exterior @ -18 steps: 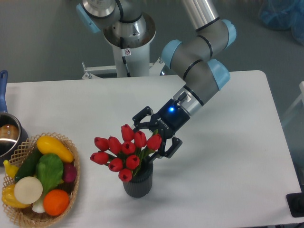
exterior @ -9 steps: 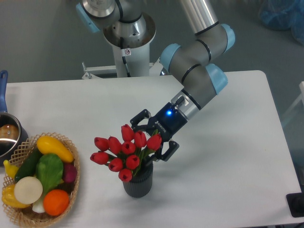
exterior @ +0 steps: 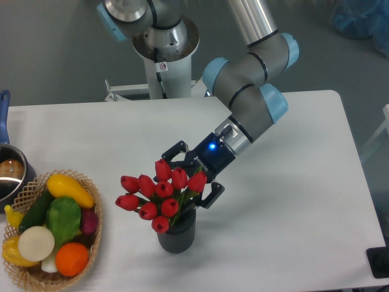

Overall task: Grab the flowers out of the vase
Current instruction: 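Close the gripper on the bunch of tulip stems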

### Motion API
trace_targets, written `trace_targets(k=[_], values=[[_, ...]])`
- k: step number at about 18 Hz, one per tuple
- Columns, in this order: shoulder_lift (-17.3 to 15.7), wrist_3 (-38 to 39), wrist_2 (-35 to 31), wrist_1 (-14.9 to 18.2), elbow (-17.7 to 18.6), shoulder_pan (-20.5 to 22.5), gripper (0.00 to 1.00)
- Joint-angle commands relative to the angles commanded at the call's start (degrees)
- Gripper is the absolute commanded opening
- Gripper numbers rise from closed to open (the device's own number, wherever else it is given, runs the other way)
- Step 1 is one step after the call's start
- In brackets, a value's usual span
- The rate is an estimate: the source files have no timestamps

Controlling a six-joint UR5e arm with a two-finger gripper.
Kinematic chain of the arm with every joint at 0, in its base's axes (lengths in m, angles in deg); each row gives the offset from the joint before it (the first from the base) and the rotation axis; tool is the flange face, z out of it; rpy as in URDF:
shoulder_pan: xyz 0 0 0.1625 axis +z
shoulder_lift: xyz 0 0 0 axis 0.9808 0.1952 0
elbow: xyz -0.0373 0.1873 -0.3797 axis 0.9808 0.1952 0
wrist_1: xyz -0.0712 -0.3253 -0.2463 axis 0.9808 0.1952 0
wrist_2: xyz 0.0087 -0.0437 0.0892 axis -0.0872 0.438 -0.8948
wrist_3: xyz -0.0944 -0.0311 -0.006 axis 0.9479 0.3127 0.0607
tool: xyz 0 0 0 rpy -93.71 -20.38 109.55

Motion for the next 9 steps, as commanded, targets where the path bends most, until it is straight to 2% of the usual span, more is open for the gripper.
trace_targets(k=[9], values=[[0.88,0.18,-0.09,-0.09,-0.35,-0.62,1.00]])
